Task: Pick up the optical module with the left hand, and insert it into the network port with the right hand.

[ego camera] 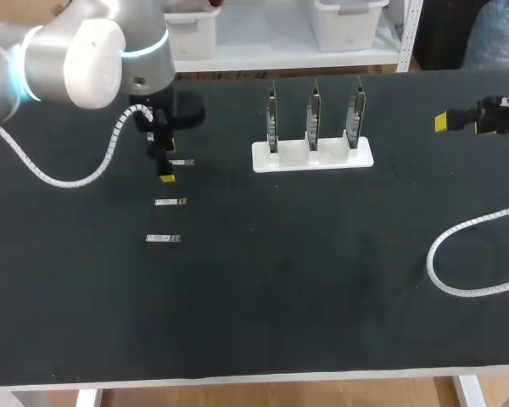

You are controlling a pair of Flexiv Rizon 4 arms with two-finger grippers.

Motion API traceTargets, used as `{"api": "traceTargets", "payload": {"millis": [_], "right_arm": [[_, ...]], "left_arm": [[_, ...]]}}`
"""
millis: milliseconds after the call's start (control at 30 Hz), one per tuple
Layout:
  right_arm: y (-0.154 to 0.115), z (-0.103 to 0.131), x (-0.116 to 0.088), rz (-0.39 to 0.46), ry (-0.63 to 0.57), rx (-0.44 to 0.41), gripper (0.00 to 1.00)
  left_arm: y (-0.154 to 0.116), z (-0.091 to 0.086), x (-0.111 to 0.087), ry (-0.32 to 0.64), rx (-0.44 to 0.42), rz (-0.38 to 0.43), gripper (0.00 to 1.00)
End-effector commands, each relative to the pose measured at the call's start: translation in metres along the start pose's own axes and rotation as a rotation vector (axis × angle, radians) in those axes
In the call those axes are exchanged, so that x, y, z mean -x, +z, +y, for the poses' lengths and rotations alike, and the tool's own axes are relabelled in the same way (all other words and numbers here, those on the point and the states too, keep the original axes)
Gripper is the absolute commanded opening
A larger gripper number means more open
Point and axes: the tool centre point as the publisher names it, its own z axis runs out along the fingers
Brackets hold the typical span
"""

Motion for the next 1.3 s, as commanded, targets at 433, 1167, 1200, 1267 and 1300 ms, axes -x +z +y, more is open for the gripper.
{"api": "traceTargets", "payload": {"millis": [433,1167,1200,1267,1300], "right_arm": [[0.0,0.0,0.0,0.0,0.0,0.0,1.0],[0.0,0.0,0.0,0.0,0.0,0.0,1.0],[0.0,0.0,0.0,0.0,0.0,0.0,1.0],[0.0,0.0,0.0,0.0,0.0,0.0,1.0],[0.0,0.0,0.0,0.0,0.0,0.0,1.0]], "left_arm": [[0.0,0.003,-0.003,-0.021,-0.014,-0.001,0.0],[-0.068,0.017,0.001,-0.439,0.05,-0.456,0.0],[-0.076,0.017,0.002,-0.452,0.058,-0.494,0.0],[-0.092,0.017,0.005,-0.466,0.081,-0.57,0.0],[-0.099,0.017,0.007,-0.477,0.088,-0.611,0.0]]}}
